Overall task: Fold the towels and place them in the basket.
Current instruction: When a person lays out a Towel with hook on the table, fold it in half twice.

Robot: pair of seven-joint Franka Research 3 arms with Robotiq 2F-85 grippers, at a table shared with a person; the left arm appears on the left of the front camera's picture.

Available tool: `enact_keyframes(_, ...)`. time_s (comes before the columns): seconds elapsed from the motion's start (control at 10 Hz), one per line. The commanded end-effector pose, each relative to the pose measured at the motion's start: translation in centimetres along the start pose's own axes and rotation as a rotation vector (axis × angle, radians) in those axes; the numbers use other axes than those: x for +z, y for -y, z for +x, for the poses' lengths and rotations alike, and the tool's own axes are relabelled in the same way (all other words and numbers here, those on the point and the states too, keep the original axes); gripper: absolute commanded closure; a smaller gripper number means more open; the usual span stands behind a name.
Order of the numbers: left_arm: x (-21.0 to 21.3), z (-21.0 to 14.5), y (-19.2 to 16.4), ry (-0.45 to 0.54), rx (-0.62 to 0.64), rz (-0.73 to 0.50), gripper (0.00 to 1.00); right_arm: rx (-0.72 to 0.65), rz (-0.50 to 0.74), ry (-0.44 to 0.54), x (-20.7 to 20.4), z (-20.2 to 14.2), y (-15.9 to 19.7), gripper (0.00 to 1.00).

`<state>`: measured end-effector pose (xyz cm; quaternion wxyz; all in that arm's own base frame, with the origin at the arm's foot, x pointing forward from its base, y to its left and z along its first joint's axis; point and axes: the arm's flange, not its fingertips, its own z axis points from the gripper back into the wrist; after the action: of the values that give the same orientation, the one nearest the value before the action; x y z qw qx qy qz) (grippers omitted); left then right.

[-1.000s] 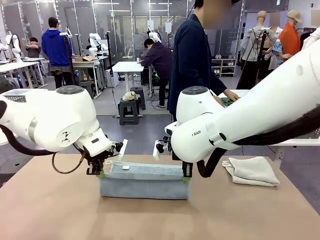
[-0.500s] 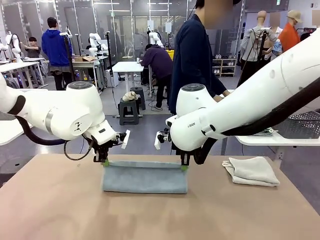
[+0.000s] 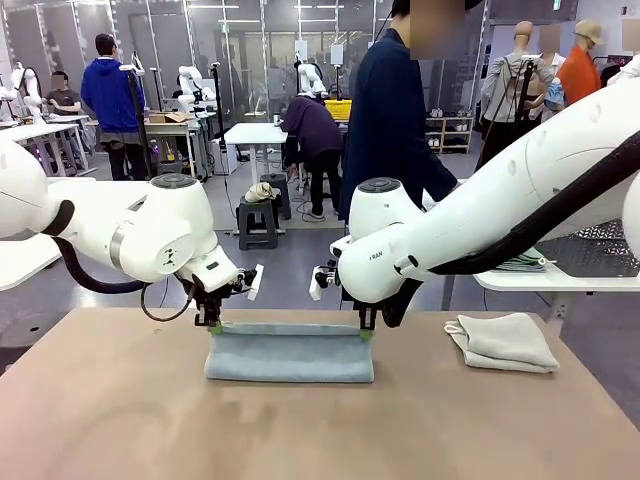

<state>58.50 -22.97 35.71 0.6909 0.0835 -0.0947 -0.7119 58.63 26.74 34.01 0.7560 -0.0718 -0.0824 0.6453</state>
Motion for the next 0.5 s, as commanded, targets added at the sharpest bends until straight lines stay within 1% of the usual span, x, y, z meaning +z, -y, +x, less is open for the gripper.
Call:
enact_keyframes(0.0,-0.92,-1.57,-1.14,-0.06,0.021,-0.022,0.99,-0.036,-0.017,-0.06,-1.12,-1.25,1.07,1.0)
enact_keyframes(0.2,-1.68,-1.81,-1.52,-0.061,0.017,-0.015,0.99,-0.043,-0.025,-0.056,-1.72,-1.45,1.46,1.0)
enact_keyframes(0.3,-1.7,-1.9,-1.54,-0.066,0.013,0.006,0.81,-0.047,-0.03,-0.056,-1.83,-1.47,1.46,1.0)
enact_keyframes(0.4,-1.41,-1.95,-1.43,-0.063,0.015,0.018,0.78,-0.051,-0.035,-0.051,-1.69,-1.46,1.37,0.78)
